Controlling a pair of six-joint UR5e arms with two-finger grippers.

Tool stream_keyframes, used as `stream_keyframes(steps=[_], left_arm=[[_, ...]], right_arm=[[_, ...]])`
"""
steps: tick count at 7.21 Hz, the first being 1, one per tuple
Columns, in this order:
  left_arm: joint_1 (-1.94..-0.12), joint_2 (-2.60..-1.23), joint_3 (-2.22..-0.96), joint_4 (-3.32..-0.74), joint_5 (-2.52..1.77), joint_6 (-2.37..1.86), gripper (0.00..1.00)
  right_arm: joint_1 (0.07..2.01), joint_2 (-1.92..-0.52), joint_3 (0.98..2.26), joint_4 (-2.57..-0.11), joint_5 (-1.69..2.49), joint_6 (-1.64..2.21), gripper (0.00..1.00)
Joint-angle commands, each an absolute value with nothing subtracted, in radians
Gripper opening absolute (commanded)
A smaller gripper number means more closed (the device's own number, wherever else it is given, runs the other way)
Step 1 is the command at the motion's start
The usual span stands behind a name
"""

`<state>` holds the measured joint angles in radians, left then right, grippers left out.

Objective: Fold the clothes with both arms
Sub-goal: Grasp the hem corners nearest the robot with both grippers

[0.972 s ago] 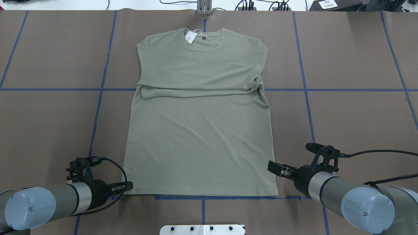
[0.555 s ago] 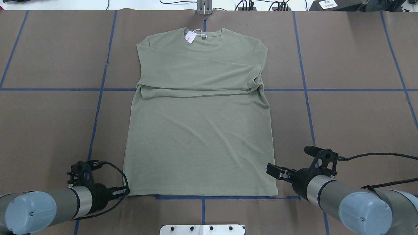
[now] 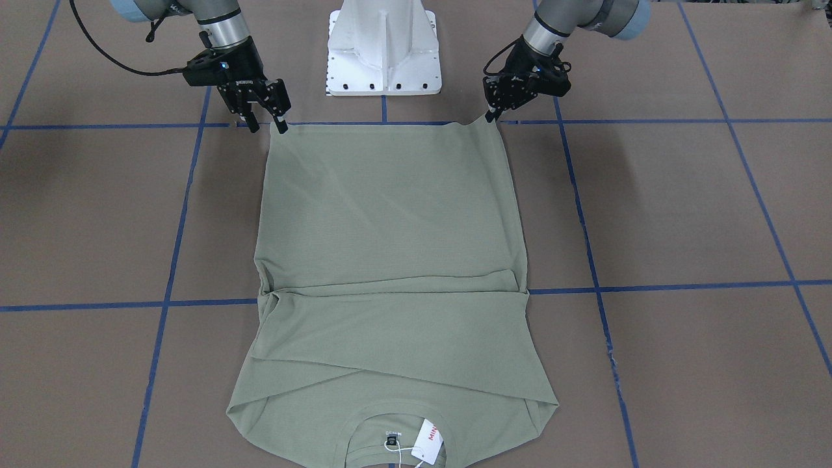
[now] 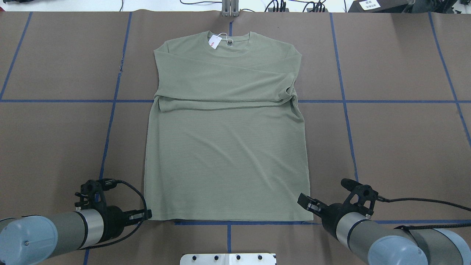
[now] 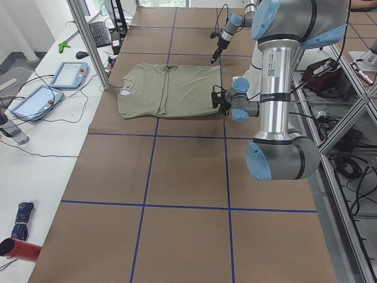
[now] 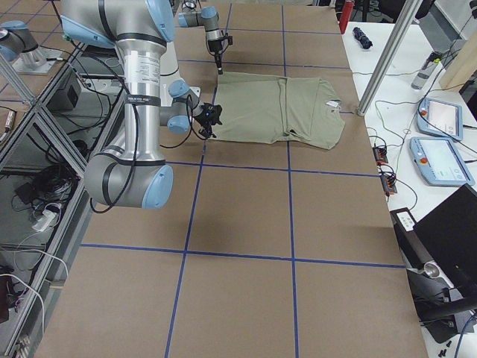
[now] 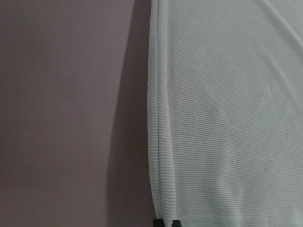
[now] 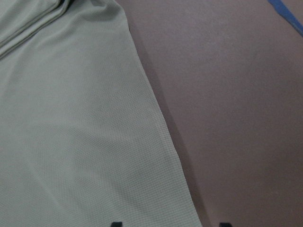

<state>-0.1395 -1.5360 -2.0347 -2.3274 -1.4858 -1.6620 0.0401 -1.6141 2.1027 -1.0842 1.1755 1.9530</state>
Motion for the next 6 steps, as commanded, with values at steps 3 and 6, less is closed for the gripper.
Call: stream_keyframes(steps=[3, 6], left_arm=[[-0.14, -1.537, -2.045, -2.329, -1.491, -1.663, 0.0], [-0.14, -1.537, -2.045, -2.329, -1.493, -1.663, 0.0]], right_arm=[[-0.005, -1.556, 2.077, -1.179, 1.161, 2.034, 0.68], [-0.017, -1.56, 2.077, -1.203, 1.144, 2.031, 0.68]])
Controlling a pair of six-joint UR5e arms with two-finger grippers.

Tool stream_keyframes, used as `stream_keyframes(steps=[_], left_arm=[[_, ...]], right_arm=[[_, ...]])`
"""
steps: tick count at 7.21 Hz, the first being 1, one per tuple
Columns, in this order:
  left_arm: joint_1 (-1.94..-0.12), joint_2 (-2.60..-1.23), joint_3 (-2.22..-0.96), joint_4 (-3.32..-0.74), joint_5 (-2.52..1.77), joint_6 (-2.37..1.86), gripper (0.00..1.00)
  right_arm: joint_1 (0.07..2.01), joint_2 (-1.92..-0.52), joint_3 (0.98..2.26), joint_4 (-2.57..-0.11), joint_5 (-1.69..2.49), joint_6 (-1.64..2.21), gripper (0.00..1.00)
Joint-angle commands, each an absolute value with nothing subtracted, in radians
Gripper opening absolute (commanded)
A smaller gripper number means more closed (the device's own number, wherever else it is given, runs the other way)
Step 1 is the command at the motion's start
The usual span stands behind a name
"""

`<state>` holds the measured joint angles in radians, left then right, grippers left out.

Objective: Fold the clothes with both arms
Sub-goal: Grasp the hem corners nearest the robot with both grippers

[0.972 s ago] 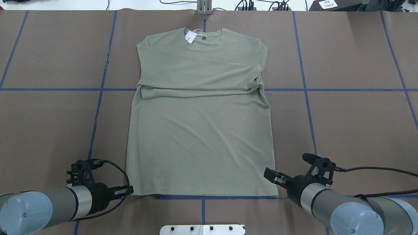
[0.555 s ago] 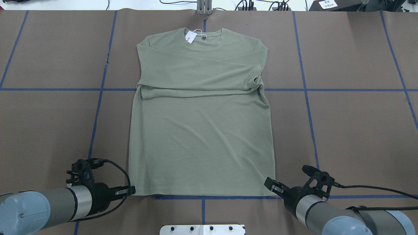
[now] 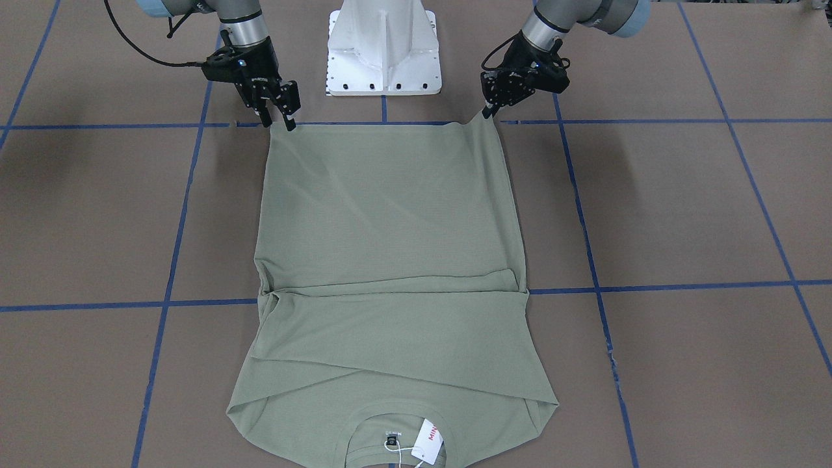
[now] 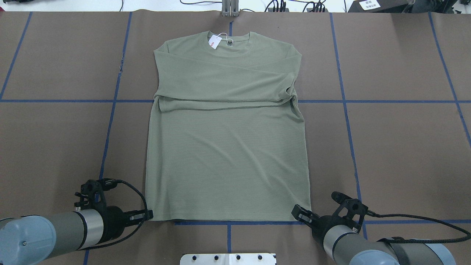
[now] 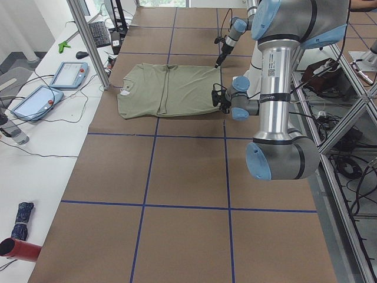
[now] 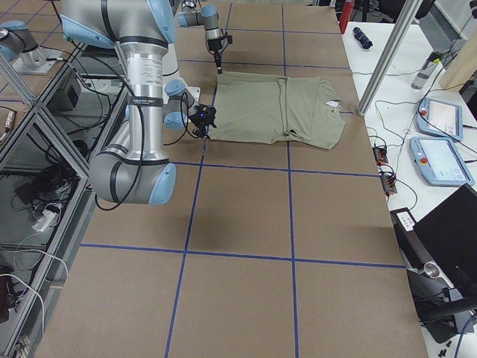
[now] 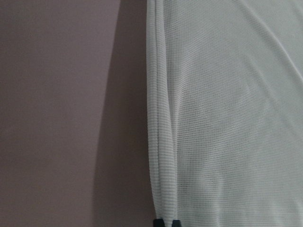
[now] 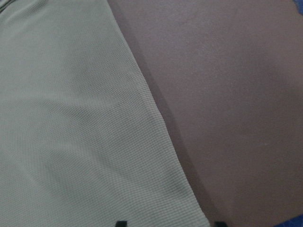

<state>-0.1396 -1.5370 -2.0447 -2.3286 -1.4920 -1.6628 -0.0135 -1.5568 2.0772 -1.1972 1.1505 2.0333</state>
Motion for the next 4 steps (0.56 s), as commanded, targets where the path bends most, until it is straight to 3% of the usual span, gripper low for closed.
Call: stream_keyframes(steps=[1, 4], left_arm=[[-0.14, -1.537, -2.043, -2.329, -1.491, -1.663, 0.0], [-0.14, -1.537, -2.043, -2.329, -1.491, -1.663, 0.0]], right_arm=[[-0.02, -1.565, 2.077, -1.203, 1.144, 2.029, 0.68], [-0.02, -1.568, 2.077, -1.219, 1.147, 2.011, 0.7]])
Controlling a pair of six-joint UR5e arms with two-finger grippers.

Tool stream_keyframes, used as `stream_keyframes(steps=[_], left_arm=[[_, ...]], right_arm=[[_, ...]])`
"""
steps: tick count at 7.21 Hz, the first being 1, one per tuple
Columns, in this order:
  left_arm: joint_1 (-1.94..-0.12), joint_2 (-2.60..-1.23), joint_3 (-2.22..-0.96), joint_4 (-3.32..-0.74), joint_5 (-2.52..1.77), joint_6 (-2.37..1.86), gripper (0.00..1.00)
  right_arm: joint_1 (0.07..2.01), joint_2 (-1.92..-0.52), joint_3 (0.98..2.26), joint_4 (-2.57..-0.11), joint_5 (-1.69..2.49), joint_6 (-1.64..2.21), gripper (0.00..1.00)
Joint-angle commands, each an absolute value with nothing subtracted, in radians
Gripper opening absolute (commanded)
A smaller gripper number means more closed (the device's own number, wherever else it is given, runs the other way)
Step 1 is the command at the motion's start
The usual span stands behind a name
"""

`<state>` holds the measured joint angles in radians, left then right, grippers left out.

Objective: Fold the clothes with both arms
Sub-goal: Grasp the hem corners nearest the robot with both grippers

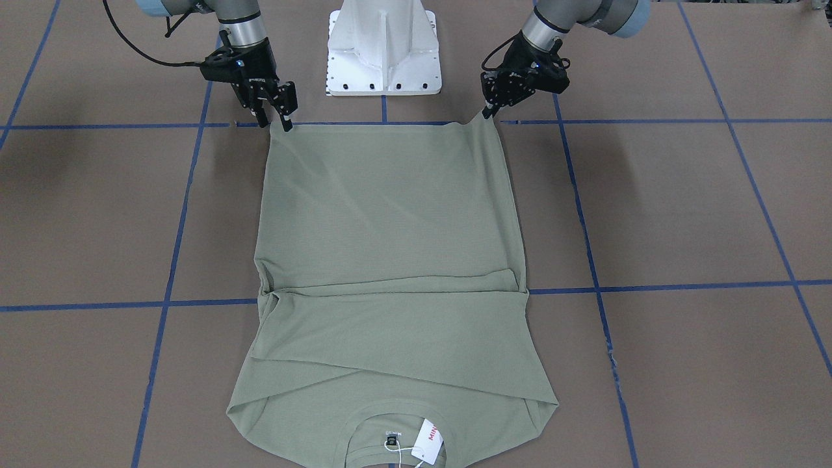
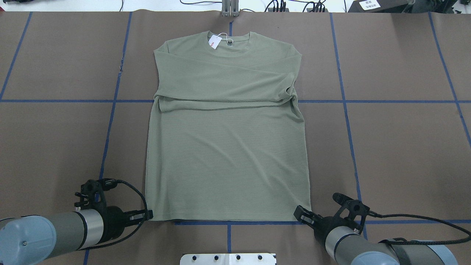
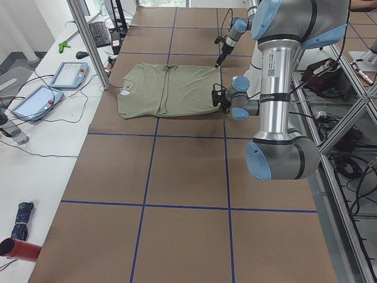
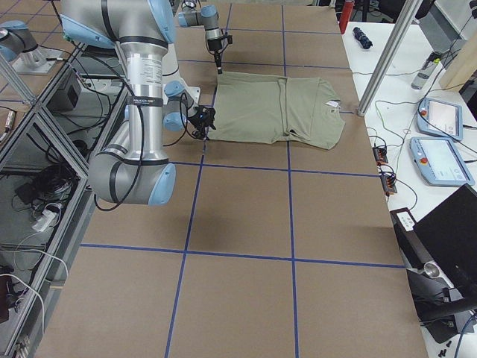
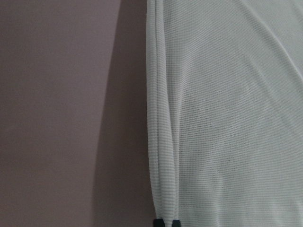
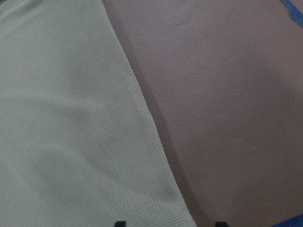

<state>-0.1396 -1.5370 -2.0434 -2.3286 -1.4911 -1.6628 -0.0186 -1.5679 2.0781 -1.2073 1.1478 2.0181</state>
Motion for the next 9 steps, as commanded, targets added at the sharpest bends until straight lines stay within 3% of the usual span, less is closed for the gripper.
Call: stream_keyframes(steps=[1, 2, 3, 5, 7, 9], left_arm=[[-0.14, -1.537, -2.043, -2.329, -1.491, -1.663, 0.0], [-0.14, -1.537, -2.043, -2.329, -1.491, -1.663, 0.0], [-0.14, -1.536, -2.045, -2.329, -1.491, -1.661, 0.0], [-0.14, -1.537, -2.046, -2.329, -1.491, -1.661, 0.0], [-0.155, -1.514, -2.113, -2.326, -1.538, -1.654, 0.0], [-0.166, -1.48, -2.368, -2.112, -1.622, -1.654, 0.0]], right_arm=[[-0.026, -1.562, 2.077, -1.233, 1.143, 2.011, 0.66], [-0.029, -1.56, 2.075, -1.233, 1.128, 2.014, 0.42], [-0.028, -1.557, 2.077, -1.233, 1.126, 2.014, 0.0], [-0.022, -1.554, 2.092, -1.236, 1.126, 2.013, 0.0], [-0.021, -1.555, 2.251, -1.436, 1.135, 2.011, 0.0], [-0.041, -1.557, 2.49, -1.65, 1.231, 2.013, 0.0]])
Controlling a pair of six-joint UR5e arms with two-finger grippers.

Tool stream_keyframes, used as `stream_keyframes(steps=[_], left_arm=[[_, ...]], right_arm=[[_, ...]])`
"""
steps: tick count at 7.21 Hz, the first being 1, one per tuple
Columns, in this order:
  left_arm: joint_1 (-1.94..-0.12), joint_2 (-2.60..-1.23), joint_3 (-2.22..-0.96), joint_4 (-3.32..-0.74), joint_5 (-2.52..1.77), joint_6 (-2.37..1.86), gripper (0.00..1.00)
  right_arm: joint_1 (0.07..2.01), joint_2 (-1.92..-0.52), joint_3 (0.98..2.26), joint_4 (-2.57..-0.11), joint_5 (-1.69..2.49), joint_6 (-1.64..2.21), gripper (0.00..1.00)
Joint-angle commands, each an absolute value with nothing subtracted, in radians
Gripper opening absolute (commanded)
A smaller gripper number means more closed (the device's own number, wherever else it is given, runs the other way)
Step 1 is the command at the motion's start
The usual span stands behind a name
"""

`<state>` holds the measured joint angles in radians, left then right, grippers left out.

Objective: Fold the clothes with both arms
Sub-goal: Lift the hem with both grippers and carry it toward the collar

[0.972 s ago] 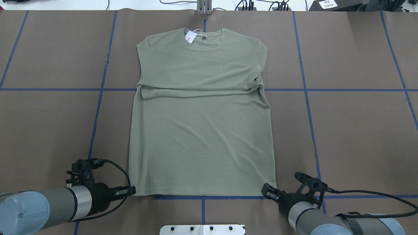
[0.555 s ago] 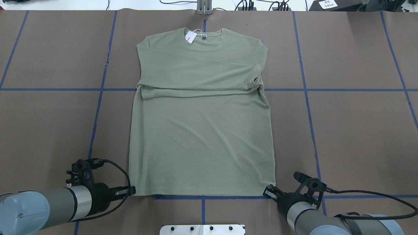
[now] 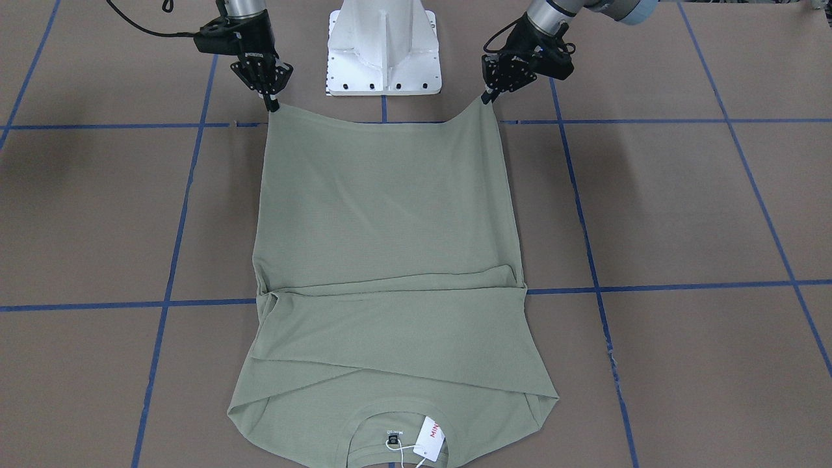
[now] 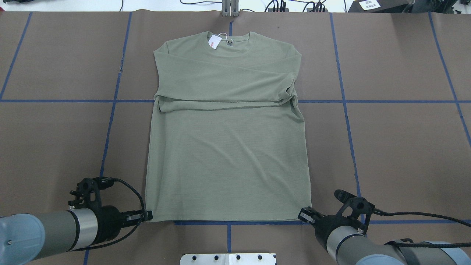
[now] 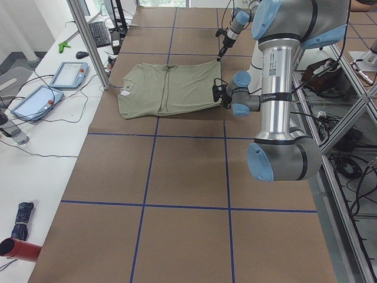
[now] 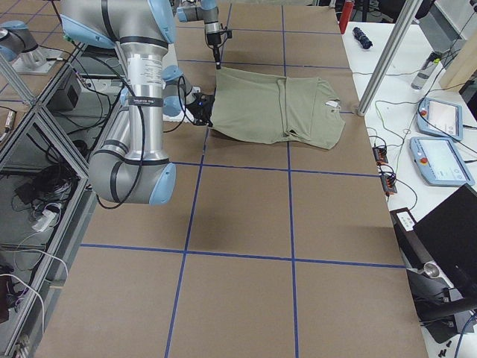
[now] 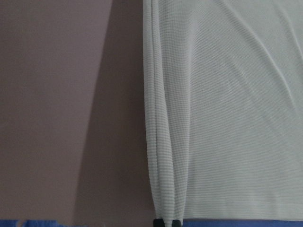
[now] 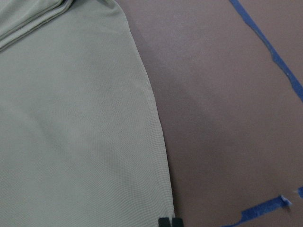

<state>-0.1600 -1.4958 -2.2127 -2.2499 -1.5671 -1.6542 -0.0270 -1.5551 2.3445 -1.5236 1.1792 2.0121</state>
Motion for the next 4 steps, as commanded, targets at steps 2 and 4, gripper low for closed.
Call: stream_keyframes(steps=[2, 4], left_arm=[[-0.214, -1.502, -2.656, -1.808, -1.757, -1.652, 0.0], [-0.299, -1.668, -2.552, -1.74, -1.824, -1.55, 0.0]], right_arm=[[-0.083, -1.539, 2.714, -1.873, 1.255, 2.011, 0.0], [0.028, -1.298, 2.665, -2.041, 1.348, 1.879, 0.0]])
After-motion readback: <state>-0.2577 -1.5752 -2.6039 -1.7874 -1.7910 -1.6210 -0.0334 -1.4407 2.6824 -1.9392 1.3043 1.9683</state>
